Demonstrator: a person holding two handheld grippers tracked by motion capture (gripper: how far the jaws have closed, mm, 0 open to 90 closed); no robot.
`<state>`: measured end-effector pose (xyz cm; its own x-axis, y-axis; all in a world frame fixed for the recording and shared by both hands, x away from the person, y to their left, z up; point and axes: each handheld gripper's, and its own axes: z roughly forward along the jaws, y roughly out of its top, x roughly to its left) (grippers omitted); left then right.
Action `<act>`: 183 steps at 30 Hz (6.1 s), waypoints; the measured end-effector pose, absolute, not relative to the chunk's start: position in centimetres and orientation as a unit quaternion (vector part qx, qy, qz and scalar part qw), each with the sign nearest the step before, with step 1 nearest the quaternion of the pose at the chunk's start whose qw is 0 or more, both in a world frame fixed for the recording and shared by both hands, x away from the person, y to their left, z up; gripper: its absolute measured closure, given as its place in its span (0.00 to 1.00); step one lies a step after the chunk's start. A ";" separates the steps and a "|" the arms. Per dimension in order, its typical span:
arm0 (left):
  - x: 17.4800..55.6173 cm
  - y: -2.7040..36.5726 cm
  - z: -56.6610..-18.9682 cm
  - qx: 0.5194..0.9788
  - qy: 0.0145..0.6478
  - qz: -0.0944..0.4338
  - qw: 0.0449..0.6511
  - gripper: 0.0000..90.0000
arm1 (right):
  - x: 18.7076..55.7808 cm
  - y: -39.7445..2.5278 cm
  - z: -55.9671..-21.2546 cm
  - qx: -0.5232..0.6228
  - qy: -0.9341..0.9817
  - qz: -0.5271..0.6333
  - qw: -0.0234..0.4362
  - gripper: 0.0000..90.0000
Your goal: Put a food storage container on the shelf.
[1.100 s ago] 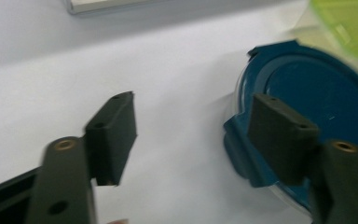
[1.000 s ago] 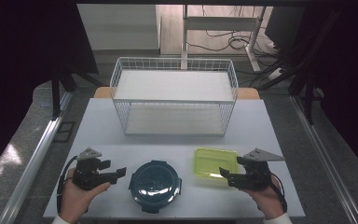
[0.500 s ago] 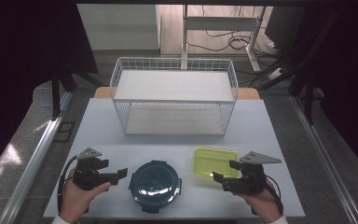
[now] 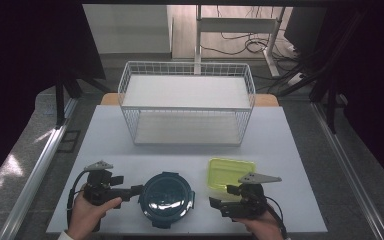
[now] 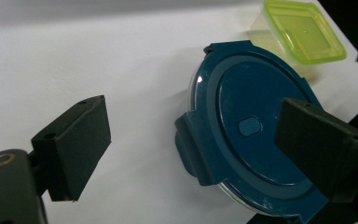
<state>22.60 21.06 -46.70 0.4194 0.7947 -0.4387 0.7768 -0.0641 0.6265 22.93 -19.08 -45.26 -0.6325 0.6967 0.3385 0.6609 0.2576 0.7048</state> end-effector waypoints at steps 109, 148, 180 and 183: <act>22.5 18.4 -49.2 0.689 0.548 -0.135 0.455 0.42 | 23.9 -11.9 -49.1 0.565 0.687 0.436 -0.138 0.37; 26.0 17.1 -43.4 0.688 0.526 -0.099 0.490 0.42 | 27.9 -13.2 -42.3 0.524 0.714 0.455 -0.088 0.37; 30.1 15.7 -37.7 0.684 0.510 -0.075 0.516 0.42 | 32.1 -14.4 -36.1 0.507 0.722 0.467 -0.063 0.37; 30.4 15.7 -37.3 0.683 0.510 -0.072 0.518 0.42 | 32.5 -14.5 -35.8 0.504 0.723 0.468 -0.062 0.37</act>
<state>30.41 15.71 -37.28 0.4690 0.6218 -0.6273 0.7719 0.0566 0.6332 32.49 -14.48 -35.75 -0.4833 0.6719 0.5612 0.7875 0.0537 0.6140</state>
